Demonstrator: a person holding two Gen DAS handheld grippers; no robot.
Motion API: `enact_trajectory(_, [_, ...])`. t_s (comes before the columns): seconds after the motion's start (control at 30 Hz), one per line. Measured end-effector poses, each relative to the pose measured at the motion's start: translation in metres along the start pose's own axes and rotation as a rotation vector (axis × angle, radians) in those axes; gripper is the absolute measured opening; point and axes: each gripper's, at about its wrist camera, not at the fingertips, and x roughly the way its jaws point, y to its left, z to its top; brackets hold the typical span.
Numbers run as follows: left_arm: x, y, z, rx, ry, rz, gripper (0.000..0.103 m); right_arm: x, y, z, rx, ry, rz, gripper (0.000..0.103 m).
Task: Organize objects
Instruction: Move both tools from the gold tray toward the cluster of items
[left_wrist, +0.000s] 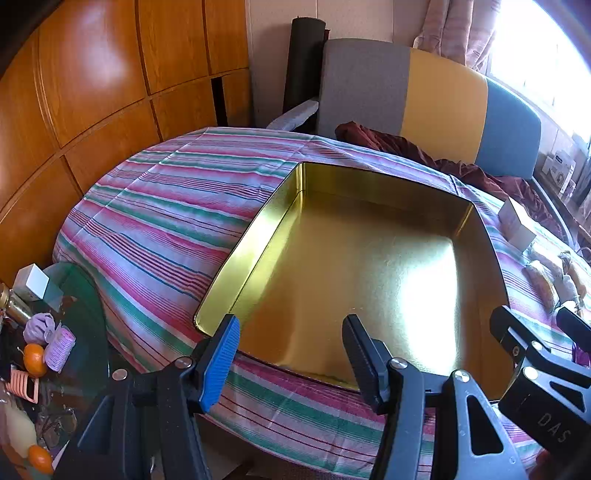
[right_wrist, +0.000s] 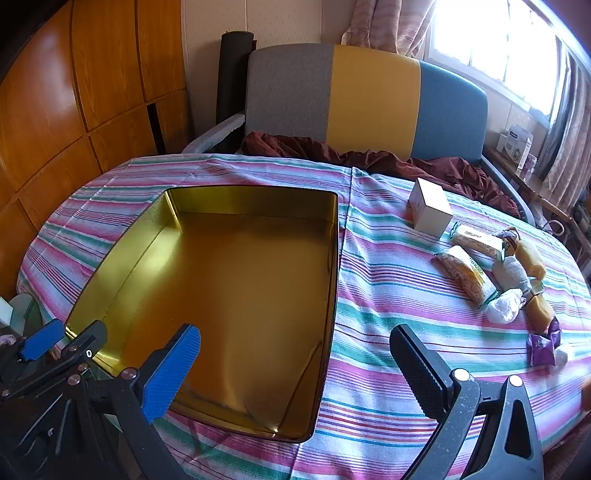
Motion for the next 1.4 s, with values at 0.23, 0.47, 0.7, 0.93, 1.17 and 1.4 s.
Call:
enact_trajectory(0.23, [0.0,-0.002,-0.001,0.009,0.0,-0.003,0.058,-0.002,-0.005,-0.001,0.01,-0.001,0.002,0.103])
enact_trajectory(0.47, [0.001,-0.007,-0.004,0.021,0.006,-0.009,0.058,-0.003,-0.013,-0.003,0.02,0.001,-0.011,0.103])
enact_trajectory(0.7, [0.002,-0.015,-0.005,0.039,0.009,-0.023,0.058,-0.006,-0.026,-0.003,0.042,-0.001,-0.026,0.103])
enact_trajectory(0.93, [-0.001,-0.022,-0.01,0.064,0.006,-0.049,0.058,-0.009,-0.044,-0.005,0.05,-0.002,-0.059,0.103])
enact_trajectory(1.17, [-0.008,-0.038,-0.017,0.117,-0.006,-0.083,0.058,-0.009,-0.076,-0.01,0.089,0.012,-0.113,0.103])
enact_trajectory(1.4, [-0.012,-0.06,-0.028,0.183,-0.008,-0.133,0.058,-0.007,-0.113,-0.02,0.13,0.007,-0.16,0.103])
